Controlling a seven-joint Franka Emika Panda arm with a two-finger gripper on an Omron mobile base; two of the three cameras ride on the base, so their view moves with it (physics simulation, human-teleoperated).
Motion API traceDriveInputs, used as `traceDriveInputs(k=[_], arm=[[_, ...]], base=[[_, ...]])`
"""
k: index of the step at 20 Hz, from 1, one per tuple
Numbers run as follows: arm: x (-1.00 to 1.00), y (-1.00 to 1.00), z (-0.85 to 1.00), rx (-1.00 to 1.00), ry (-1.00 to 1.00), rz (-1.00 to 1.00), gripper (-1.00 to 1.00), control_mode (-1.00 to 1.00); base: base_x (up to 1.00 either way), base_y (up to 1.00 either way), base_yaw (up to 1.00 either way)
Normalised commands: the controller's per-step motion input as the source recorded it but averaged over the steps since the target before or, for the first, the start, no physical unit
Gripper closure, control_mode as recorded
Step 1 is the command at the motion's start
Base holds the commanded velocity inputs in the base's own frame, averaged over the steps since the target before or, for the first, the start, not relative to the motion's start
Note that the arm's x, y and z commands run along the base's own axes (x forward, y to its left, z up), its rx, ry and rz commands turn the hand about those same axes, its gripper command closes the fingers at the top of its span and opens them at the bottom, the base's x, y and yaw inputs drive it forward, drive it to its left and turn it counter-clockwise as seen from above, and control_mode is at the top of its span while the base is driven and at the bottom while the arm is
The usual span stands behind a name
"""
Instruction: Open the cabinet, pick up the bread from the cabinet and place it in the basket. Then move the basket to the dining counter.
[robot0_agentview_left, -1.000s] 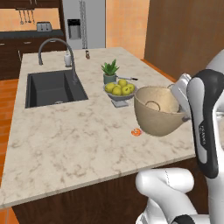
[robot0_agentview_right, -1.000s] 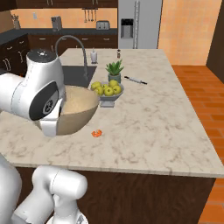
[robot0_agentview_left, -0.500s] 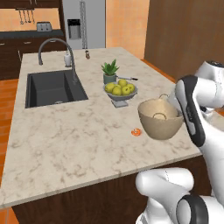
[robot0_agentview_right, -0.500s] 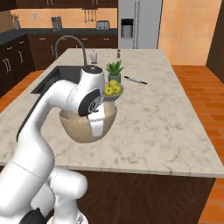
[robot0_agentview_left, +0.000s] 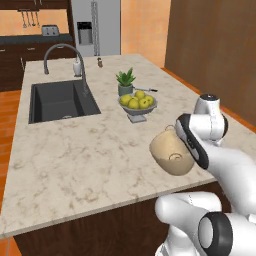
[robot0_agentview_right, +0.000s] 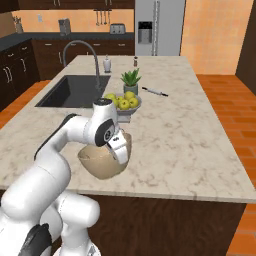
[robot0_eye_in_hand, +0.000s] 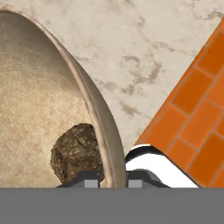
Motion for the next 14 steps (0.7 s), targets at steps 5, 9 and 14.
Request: traceDriveInputs(k=[5,9,14], arm=[[0.28,-0.05,-0.79,0.0,-0.03,0.16,1.0,-1.0],[0.71,-0.09,-0.34,0.0,0.0,0.09,1.0,-1.0],[0.0,-0.13,0.1,0.02,0.08,0.04,-1.0,-1.0]], base=[[0.0,0.0,0.0],[0.0,0.0,0.0],[0.0,0.0,0.0]])
